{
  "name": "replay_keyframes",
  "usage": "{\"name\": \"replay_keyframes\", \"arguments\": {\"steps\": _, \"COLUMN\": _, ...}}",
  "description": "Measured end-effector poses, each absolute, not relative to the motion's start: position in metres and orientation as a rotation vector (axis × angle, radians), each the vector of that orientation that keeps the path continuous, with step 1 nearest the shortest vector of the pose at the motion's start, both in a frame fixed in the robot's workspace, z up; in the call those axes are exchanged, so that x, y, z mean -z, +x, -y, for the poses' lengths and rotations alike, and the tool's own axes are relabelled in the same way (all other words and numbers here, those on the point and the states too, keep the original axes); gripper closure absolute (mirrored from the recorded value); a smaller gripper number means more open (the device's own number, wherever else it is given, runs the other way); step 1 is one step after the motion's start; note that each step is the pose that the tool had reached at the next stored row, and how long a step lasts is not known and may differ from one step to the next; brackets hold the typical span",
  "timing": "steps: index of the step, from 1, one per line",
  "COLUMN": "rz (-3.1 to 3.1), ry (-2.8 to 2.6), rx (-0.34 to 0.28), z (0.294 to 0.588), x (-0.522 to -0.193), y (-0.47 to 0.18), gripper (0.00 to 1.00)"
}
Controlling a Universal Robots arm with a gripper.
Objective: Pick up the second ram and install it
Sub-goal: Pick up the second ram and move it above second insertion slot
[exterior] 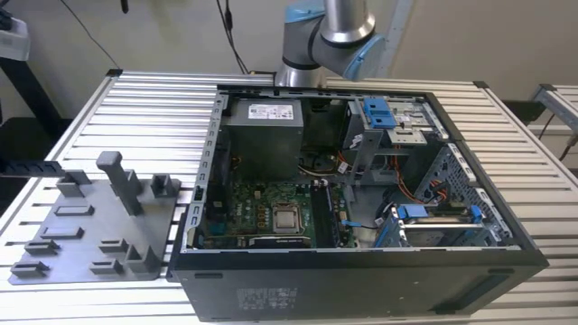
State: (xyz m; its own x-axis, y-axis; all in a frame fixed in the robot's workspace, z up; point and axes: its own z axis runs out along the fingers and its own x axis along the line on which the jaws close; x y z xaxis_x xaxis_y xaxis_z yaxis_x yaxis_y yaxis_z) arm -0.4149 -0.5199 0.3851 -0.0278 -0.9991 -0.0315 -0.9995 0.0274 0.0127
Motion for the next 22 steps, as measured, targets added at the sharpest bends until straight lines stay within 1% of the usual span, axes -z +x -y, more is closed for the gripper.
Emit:
{"name": "replay_keyframes", "arguments": {"steps": 8, "rz": -2.242, "ry": -2.181, "rx": -0.048, "z": 0.52, "x": -0.419, "y": -0.415, "gripper": 0.86}}
{"name": "replay_keyframes", "arguments": {"steps": 16, "rz": -2.242, "ry": -2.181, "rx": -0.048, "z": 0.52, "x": -0.42, "y": -0.412, "gripper": 0.86}}
{"name": "replay_keyframes", "arguments": {"steps": 22, "rz": -2.242, "ry": -2.181, "rx": -0.049, "z": 0.52, "x": -0.42, "y": -0.385, "gripper": 0.86}}
